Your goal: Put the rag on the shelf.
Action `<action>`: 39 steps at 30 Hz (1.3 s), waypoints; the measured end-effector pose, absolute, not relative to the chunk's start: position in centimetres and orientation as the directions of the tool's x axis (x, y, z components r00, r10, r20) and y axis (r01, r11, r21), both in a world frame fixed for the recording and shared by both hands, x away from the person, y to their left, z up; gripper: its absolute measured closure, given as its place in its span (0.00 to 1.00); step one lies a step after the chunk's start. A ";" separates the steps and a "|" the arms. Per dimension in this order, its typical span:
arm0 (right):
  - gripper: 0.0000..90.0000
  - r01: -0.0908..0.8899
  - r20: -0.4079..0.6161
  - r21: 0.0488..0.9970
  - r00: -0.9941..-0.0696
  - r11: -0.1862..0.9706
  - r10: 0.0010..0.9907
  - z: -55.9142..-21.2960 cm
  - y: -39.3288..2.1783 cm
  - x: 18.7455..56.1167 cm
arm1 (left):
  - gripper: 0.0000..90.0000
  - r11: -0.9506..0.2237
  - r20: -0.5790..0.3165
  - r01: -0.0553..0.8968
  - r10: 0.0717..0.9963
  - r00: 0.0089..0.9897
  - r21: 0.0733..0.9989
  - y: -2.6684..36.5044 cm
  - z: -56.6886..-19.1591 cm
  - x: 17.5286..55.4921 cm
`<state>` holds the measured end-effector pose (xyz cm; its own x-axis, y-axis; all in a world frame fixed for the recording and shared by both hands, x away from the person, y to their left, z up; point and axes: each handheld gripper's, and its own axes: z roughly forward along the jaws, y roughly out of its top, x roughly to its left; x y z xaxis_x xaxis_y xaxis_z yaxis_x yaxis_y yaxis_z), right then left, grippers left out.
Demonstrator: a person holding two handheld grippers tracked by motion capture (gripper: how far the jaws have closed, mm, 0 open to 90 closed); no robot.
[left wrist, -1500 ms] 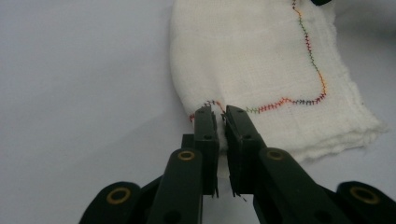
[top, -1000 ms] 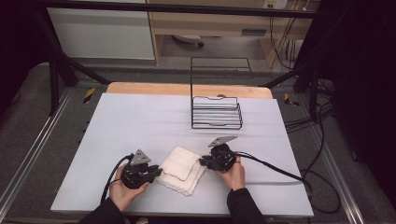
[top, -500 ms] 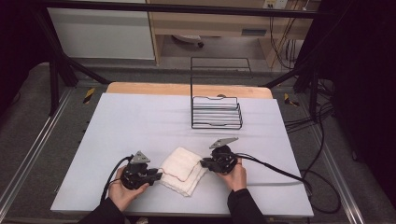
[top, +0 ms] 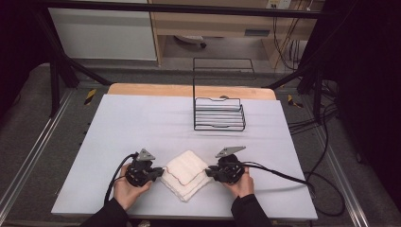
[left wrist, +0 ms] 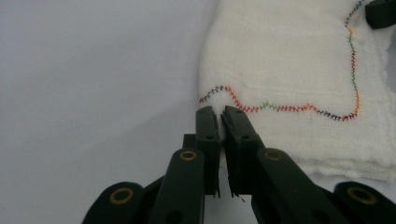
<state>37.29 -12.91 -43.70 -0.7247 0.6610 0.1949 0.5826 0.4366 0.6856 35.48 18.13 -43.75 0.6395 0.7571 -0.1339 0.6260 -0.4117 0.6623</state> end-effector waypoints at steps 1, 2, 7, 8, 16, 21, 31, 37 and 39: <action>0.64 0.554 0.173 0.714 -0.732 0.428 0.659 -43.5 -13.0 37.5 | 0.94 -0.406 -0.134 0.625 0.760 0.636 0.666 18.2 -43.8 35.4; 0.64 0.534 0.164 0.734 -0.739 0.419 0.653 -43.3 -13.0 37.7 | 0.94 -0.403 -0.134 0.624 0.760 0.636 0.670 18.2 -43.9 35.4; 0.48 0.489 0.155 0.779 -0.758 0.393 0.634 -42.8 -12.1 40.0 | 0.93 -0.391 -0.131 0.618 0.766 0.630 0.682 18.3 -44.2 35.2; 0.47 0.490 0.155 0.777 -0.757 0.395 0.635 -42.9 -11.8 40.4 | 0.93 -0.392 -0.127 0.615 0.767 0.629 0.684 18.3 -44.3 35.1; 0.54 0.512 0.160 0.735 -0.769 0.445 0.619 -44.0 -8.2 43.8 | 0.93 -0.389 -0.132 0.617 0.766 0.629 0.684 18.2 -44.4 35.1; 0.60 0.530 0.182 0.710 -0.775 0.464 0.606 -44.8 -6.9 44.8 | 0.93 -0.384 -0.140 0.621 0.767 0.627 0.683 18.1 -44.4 35.2; 0.78 0.578 0.255 0.664 -0.772 0.475 0.583 -44.9 -6.6 45.2 | 0.93 -0.391 -0.131 0.620 0.767 0.628 0.681 18.1 -44.3 35.2; 0.90 0.584 0.265 0.663 -0.768 0.467 0.584 -44.8 -6.6 44.9 | 0.90 -0.372 -0.153 0.630 0.770 0.620 0.682 18.3 -44.3 35.3; 0.91 0.566 0.236 0.681 -0.770 0.464 0.593 -44.6 -6.6 44.5 | 0.83 -0.354 -0.152 0.627 0.778 0.609 0.694 18.7 -44.0 35.4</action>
